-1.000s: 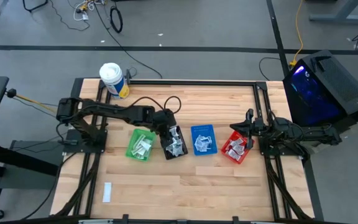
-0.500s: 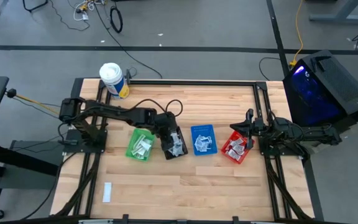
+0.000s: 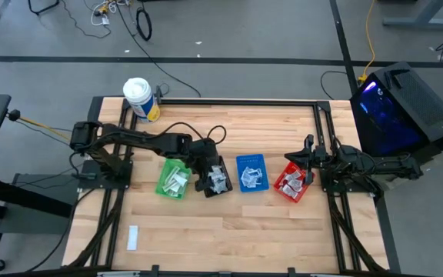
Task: Pick & Place First Aid Supplies
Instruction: Put the bandage into the green basket
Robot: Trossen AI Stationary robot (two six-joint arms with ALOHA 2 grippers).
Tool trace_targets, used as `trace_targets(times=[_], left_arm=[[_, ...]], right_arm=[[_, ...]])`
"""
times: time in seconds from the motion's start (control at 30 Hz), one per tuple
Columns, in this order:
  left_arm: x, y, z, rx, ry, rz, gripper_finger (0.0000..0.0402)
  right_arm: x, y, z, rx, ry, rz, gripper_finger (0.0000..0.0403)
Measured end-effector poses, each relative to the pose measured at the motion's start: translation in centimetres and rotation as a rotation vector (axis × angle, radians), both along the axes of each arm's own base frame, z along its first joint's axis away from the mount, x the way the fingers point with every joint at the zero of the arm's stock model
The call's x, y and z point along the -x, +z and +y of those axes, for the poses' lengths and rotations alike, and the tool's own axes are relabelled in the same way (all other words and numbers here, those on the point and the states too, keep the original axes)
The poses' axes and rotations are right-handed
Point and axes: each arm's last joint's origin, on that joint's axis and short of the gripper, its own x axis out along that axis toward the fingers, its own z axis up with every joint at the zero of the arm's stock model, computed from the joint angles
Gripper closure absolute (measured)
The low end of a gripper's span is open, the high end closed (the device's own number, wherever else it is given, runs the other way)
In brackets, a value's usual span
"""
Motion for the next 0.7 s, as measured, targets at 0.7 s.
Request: trace_targets(times=[0.7], left_arm=[[4.2,-0.5,-6.1,0.015,-0.367,0.312,0.0074]], right_arm=[[0.0,0.0,0.0,0.0,0.0,0.0,0.038]])
